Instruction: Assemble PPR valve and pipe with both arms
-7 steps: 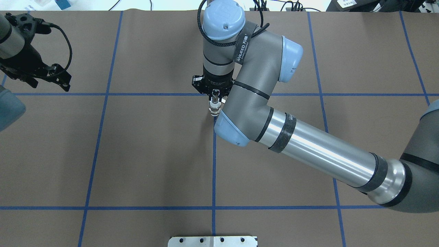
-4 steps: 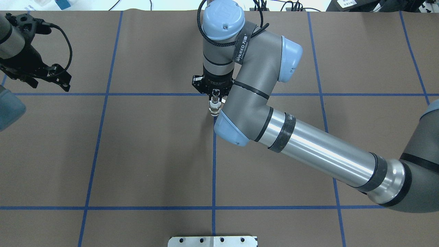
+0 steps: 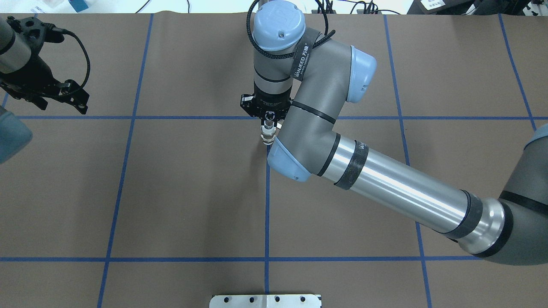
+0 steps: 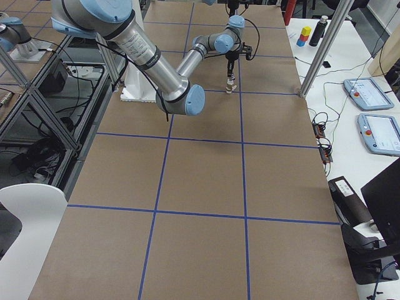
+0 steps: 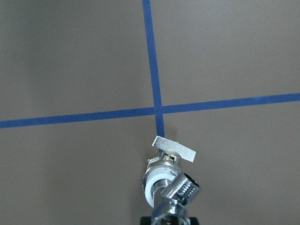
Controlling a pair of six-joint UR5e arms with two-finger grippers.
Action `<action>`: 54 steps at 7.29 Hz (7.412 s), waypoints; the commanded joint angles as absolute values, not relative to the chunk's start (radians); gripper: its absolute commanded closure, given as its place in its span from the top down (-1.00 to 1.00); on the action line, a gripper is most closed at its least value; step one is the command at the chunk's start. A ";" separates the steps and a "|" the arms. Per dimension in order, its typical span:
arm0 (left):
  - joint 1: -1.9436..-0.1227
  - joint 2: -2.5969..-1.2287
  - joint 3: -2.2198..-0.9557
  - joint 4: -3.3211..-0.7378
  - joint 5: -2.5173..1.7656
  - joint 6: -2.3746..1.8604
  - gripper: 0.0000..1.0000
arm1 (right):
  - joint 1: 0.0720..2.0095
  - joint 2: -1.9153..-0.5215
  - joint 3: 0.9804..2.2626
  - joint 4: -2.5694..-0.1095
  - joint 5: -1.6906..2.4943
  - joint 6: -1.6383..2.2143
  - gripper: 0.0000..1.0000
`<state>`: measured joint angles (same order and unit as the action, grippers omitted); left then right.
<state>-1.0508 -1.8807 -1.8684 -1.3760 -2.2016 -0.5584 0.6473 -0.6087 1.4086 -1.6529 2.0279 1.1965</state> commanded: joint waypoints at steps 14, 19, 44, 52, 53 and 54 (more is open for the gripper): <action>-1.051 -1.881 -1.867 -1.374 -2.201 -0.560 0.99 | 0.640 -0.612 1.385 -1.611 2.028 1.183 -0.45; -1.051 -1.881 -1.867 -1.374 -2.203 -0.560 0.99 | 0.640 -0.612 1.387 -1.612 2.026 1.184 -0.08; -1.361 -1.540 -1.918 -1.430 -2.293 -0.110 0.99 | 1.385 -1.500 1.764 -1.608 2.350 0.206 1.00; -1.355 -1.560 -1.939 -1.431 -2.295 -0.110 0.99 | 1.384 -1.491 1.764 -1.606 2.347 0.207 1.00; -1.355 -1.559 -1.937 -1.431 -2.295 -0.110 0.99 | 1.384 -1.491 1.767 -1.606 2.347 0.209 1.00; -1.355 -1.559 -1.937 -1.431 -2.295 -0.110 0.99 | 1.384 -1.491 1.769 -1.606 2.349 0.210 1.00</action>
<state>-1.3546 -1.5593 -1.9385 -1.4310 -2.2948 -0.1107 1.3837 -1.4914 1.7663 -1.6061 2.3474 0.2086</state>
